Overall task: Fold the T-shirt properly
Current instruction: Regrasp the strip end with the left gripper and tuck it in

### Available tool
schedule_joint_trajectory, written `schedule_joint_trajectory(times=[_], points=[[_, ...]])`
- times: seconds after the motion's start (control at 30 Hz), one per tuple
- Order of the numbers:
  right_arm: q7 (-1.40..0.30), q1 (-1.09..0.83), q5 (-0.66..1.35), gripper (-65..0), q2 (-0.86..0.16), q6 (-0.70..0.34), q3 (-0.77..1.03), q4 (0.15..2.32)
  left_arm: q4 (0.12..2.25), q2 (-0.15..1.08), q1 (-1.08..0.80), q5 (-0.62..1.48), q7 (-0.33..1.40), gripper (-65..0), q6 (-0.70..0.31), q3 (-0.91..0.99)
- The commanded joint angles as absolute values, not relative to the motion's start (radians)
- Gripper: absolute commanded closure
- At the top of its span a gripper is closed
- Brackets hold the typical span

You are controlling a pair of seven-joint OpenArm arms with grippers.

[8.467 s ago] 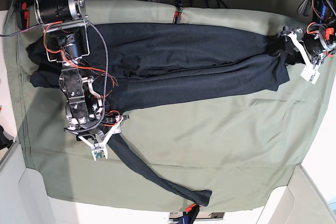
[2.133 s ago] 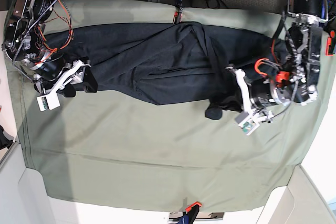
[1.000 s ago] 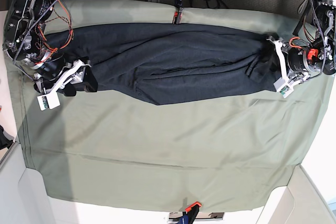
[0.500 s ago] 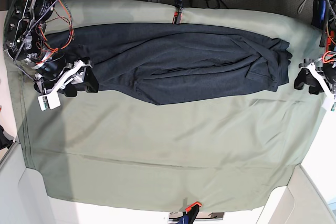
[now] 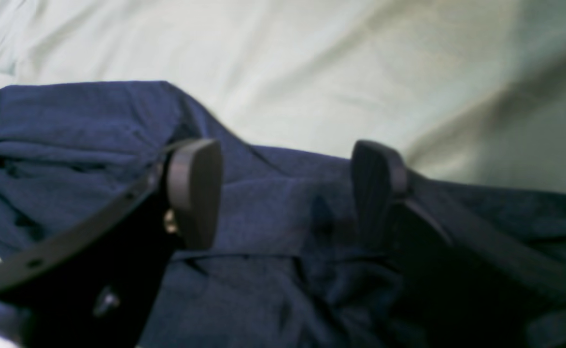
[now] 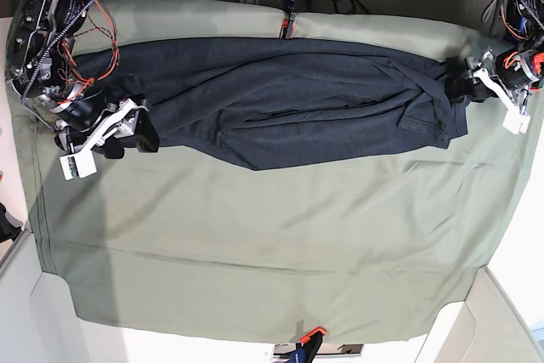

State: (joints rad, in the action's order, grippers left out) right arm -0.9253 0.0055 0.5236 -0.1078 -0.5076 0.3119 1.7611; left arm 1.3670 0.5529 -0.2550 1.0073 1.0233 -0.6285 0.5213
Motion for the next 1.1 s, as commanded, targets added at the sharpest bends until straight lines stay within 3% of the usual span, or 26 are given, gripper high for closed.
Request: schedule_joint_trajectory(times=[0.0, 0.37, 0.8, 1.07], points=[[-0.913, 0.019, 0.542, -41.4, -0.113, -0.509, 0.314, 1.776, 1.359, 0.564, -0.249, 1.032, 1.022, -40.6, -0.641, 0.527], [-0.917, 0.019, 0.543, -41.4, -0.113, -0.509, 0.314, 1.776, 1.296, 0.560, -0.246, 1.427, 1.213, -40.6, -0.698, 0.527], [-0.936, 0.019, 0.566, -41.4, -0.113, -0.509, 0.314, 1.776, 1.296, 0.559, -0.194, 1.431, 1.213, -40.6, -0.698, 0.515], [-0.936, 0.019, 0.566, -41.4, -0.113, -0.509, 0.314, 1.776, 1.296, 0.559, -0.193, 1.361, 1.163, -40.6, -0.698, 0.393]])
